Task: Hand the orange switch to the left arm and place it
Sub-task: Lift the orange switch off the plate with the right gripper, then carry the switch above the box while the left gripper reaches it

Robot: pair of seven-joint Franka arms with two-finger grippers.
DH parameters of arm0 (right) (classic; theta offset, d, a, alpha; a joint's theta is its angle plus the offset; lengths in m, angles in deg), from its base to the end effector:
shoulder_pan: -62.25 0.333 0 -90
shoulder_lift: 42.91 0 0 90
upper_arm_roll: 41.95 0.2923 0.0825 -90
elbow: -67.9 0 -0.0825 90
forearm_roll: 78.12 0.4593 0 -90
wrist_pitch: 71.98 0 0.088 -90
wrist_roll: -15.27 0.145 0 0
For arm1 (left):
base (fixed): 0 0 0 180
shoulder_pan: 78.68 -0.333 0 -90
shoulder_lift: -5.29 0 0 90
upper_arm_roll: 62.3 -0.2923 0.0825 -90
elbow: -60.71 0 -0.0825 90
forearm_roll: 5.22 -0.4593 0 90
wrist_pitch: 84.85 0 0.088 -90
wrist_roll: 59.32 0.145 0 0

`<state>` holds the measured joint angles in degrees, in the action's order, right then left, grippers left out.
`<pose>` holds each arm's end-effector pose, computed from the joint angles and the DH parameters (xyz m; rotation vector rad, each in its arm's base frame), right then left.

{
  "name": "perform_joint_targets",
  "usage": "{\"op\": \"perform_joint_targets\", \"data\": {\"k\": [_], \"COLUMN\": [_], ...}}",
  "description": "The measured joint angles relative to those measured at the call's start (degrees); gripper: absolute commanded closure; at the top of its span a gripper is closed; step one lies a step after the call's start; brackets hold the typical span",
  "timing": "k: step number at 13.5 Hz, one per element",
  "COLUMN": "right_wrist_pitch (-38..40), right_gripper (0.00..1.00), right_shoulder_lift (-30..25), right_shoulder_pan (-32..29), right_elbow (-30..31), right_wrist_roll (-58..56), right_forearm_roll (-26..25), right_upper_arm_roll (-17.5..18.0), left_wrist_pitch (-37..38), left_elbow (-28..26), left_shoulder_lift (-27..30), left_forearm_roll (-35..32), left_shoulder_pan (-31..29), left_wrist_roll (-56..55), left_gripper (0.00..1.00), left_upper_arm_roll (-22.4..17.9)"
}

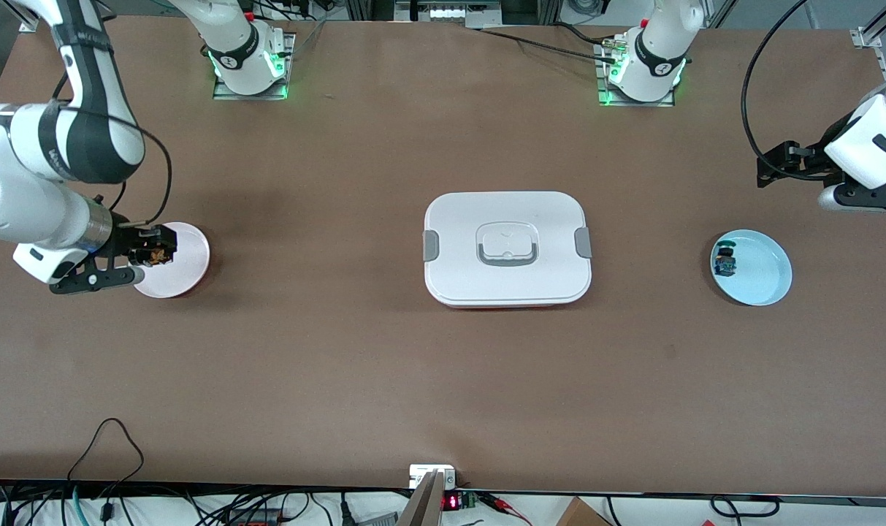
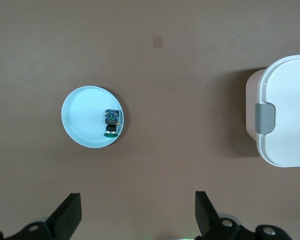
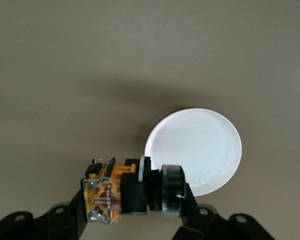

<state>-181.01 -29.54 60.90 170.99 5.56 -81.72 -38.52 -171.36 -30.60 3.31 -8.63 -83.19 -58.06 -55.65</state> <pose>0.6642 0.0165 0.3127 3.0791 0.3547 -0.2045 0.6260 -0.0136 0.5243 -3.0785 0.0915 0.1814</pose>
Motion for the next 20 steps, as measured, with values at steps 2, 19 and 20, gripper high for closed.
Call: {"op": "perform_joint_targets", "data": {"k": [2,19,20], "right_wrist_pitch": [0.53,-7.05,-8.87], "right_gripper": [0.87,0.92,0.92], "right_shoulder_lift": [-2.13,-6.78,-5.70], "right_shoulder_pan": [1.75,11.85,12.93], "right_elbow": [-0.14,-6.91,-6.89], "right_wrist_roll": [-1.09,-50.26,-53.80], "right_forearm_roll": [1.22,62.48,65.82], "right_upper_arm_roll": [1.87,12.29,12.30], "left_wrist_pitch": [0.00,3.30,5.08], "left_elbow": [0.00,2.35,3.37], "left_shoulder_lift": [0.00,-4.65,-5.09], "left_forearm_roll": [0.00,0.59,2.93], "left_shoulder_pan": [0.00,-1.10,-2.62], "left_wrist_roll": [0.00,0.73,2.12], "left_gripper": [0.00,0.00,0.00], "left_upper_arm_roll": [0.02,0.01,-0.08]}}
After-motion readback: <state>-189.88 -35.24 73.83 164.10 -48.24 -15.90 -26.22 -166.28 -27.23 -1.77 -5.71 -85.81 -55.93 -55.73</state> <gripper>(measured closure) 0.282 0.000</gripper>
